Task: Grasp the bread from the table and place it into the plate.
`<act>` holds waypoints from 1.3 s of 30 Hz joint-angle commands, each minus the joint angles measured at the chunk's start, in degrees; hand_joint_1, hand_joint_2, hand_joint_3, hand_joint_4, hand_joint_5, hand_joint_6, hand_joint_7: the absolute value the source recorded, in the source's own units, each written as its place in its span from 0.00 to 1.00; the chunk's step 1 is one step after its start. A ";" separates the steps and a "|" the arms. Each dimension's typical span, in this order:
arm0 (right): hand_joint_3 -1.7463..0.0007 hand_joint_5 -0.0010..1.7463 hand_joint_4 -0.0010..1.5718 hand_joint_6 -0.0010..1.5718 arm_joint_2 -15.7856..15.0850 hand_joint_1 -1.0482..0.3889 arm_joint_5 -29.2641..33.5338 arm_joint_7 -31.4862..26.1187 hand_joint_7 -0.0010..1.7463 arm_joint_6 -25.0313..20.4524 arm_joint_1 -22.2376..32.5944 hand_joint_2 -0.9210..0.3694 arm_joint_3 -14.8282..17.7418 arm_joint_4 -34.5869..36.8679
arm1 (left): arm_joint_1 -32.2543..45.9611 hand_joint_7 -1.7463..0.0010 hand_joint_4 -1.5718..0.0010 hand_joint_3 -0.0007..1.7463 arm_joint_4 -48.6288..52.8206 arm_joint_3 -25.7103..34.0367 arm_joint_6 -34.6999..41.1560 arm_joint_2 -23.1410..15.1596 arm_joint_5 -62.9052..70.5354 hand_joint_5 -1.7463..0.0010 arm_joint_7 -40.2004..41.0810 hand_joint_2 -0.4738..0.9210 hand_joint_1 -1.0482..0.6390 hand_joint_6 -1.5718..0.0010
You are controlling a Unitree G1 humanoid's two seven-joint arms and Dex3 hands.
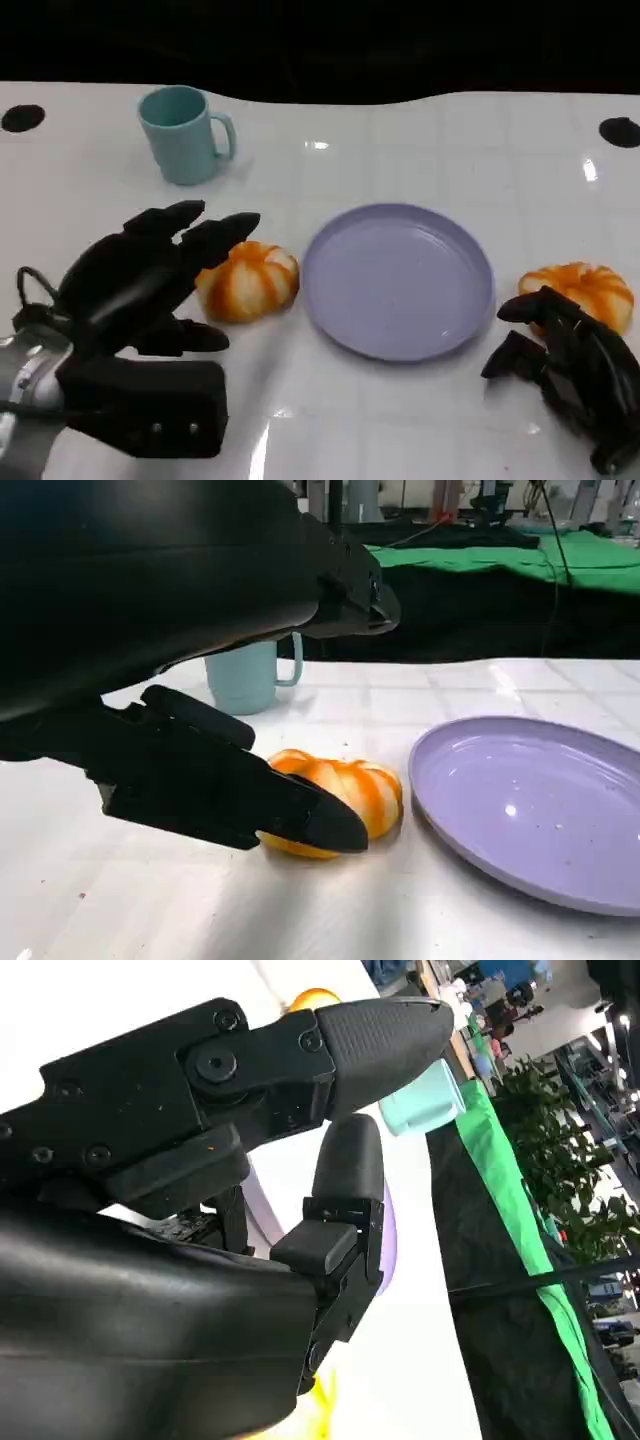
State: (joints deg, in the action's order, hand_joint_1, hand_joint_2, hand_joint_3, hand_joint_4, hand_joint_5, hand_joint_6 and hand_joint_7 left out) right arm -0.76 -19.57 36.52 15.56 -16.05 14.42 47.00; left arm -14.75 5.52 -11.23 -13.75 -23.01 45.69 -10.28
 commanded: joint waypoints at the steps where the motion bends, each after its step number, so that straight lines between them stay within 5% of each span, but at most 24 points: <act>1: 0.87 0.89 0.43 0.40 -1.05 0.36 0.34 -0.13 0.71 0.05 0.42 0.00 -0.17 0.65 | -5.11 1.00 1.00 0.00 4.84 -4.13 3.10 -0.54 3.31 1.00 -0.02 0.91 0.30 0.95; 9: 0.87 0.89 0.43 0.40 -1.15 0.35 0.80 -0.72 0.72 1.03 0.61 0.00 -0.46 0.80 | -9.31 1.00 1.00 0.00 10.33 -8.42 5.80 -0.22 3.29 1.00 0.35 0.92 0.29 0.96; 23: 0.89 0.89 0.41 0.39 -0.88 0.35 -0.25 0.41 0.70 -1.22 1.27 0.00 -0.32 -0.87 | -28.02 1.00 0.97 0.00 49.51 -15.66 7.12 9.93 0.77 0.99 7.98 0.92 0.28 0.93; 34: 0.88 0.89 0.42 0.38 -0.68 0.35 -0.68 0.59 0.72 -1.75 1.22 0.00 0.15 -0.87 | -32.86 1.00 0.97 0.00 62.23 -18.26 4.51 13.25 -1.26 0.98 11.75 0.92 0.29 0.92; 37: 0.88 0.89 0.42 0.38 -0.79 0.35 0.08 0.28 0.71 -0.55 1.49 0.00 -0.11 -0.86 | -33.29 0.97 0.86 0.01 65.28 -17.79 2.87 14.39 -3.18 0.94 10.99 0.96 0.39 0.83; 39: 0.87 0.89 0.42 0.38 -0.80 0.34 0.19 0.22 0.71 -0.55 1.67 0.00 -0.23 -1.19 | -33.23 0.92 0.72 0.05 66.23 -17.15 2.07 14.57 -4.60 0.88 11.16 0.99 0.42 0.67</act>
State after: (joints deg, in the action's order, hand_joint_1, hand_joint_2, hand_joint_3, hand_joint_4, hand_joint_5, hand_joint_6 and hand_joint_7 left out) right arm -0.90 -19.71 37.08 14.82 -15.44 14.43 45.61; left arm -47.77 70.00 -28.95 -10.64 -8.60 42.66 0.92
